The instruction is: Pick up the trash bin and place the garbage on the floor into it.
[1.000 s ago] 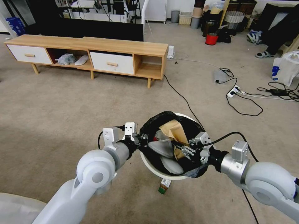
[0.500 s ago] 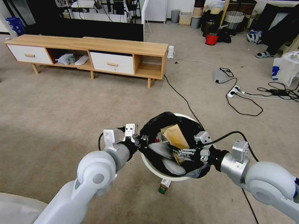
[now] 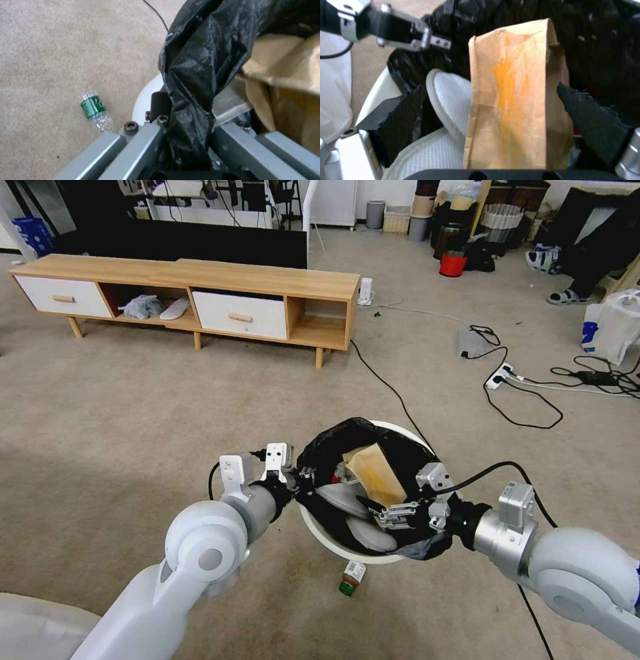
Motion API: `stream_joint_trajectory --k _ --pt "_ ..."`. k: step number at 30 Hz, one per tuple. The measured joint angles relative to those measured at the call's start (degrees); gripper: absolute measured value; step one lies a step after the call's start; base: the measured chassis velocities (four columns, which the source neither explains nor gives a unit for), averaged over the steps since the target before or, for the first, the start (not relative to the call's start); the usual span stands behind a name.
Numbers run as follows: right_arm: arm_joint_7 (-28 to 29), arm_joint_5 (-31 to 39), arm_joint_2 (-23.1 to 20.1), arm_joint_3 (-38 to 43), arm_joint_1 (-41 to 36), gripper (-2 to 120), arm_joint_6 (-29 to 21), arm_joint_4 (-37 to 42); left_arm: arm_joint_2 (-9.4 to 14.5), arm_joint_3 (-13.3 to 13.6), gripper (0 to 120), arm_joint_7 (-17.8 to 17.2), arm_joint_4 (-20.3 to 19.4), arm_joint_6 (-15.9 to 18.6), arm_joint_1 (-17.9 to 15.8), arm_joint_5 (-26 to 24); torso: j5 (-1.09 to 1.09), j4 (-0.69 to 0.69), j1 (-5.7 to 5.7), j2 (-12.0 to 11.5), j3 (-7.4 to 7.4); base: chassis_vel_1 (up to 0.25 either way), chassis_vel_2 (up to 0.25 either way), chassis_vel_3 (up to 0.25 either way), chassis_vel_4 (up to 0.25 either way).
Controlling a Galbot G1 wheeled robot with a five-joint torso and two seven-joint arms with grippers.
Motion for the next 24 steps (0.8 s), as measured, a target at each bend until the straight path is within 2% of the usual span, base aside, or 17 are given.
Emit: stream_joint_trajectory --k 10,24 --pt "-0.1 0.0 -0.5 2.0 -0.2 100 0.0 1.2 -0.5 0.0 0 -1.2 1.2 0.1 0.6 0.8 0.01 -0.01 0.0 0.0 0.0 0.0 0.0 0.0 0.0" --pt "-0.5 0.1 -0.7 3.9 -0.1 100 1.0 4.3 -1.5 -0.7 0 -1.1 1.9 0.4 3.8 3.5 0.0 -0.01 0.0 0.0 0.0 0.0 0.0 0.0 0.0"
